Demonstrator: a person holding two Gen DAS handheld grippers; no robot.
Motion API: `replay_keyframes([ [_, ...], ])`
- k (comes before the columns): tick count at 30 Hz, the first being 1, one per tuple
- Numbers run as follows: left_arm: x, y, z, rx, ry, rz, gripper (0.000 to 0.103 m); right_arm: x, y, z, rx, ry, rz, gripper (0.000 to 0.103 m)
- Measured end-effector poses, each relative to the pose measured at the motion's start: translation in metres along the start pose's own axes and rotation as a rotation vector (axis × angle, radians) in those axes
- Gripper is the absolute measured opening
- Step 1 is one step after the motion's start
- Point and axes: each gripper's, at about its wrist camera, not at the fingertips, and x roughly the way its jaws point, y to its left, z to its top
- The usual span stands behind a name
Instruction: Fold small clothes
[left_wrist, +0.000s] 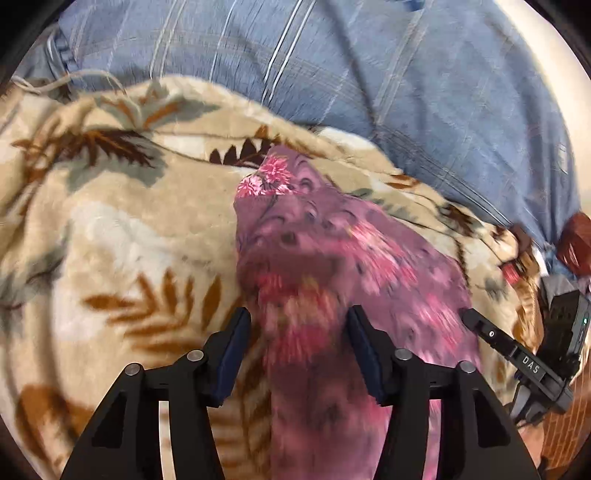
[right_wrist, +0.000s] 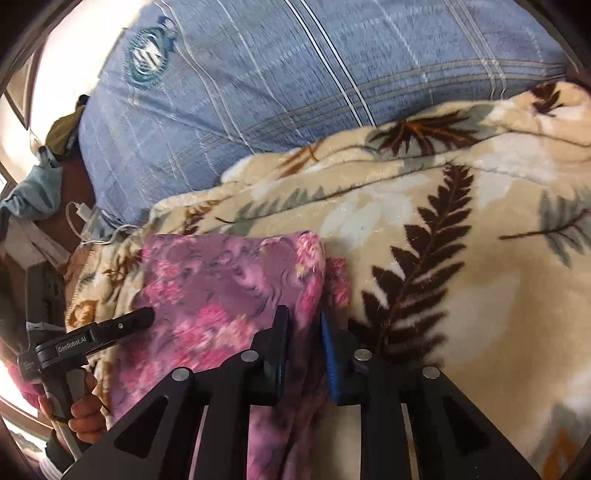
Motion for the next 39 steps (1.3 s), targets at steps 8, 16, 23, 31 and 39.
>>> replay_keyframes([
  [8, -0.03, -0.023, -0.09, 0.18, -0.027, 0.147, 0.057, -0.046, 0.024, -0.07, -0.101, -0.005, -0.006, 0.021],
  [16, -0.052, -0.033, -0.097, 0.14, -0.042, 0.175, 0.056, -0.061, 0.008, -0.089, 0.034, -0.039, -0.079, 0.051],
  [23, -0.07, -0.045, -0.131, 0.184, -0.052, 0.181, 0.057, -0.081, 0.035, -0.135, -0.127, -0.03, -0.098, 0.058],
  [31, -0.06, -0.038, -0.147, 0.162, 0.0, 0.193, 0.058, -0.068, 0.039, -0.158, -0.14, -0.061, -0.134, 0.093],
  [39, -0.071, -0.029, -0.148, 0.149, -0.005, 0.187, 0.059, -0.055, 0.056, -0.162, -0.177, -0.021, -0.215, 0.103],
])
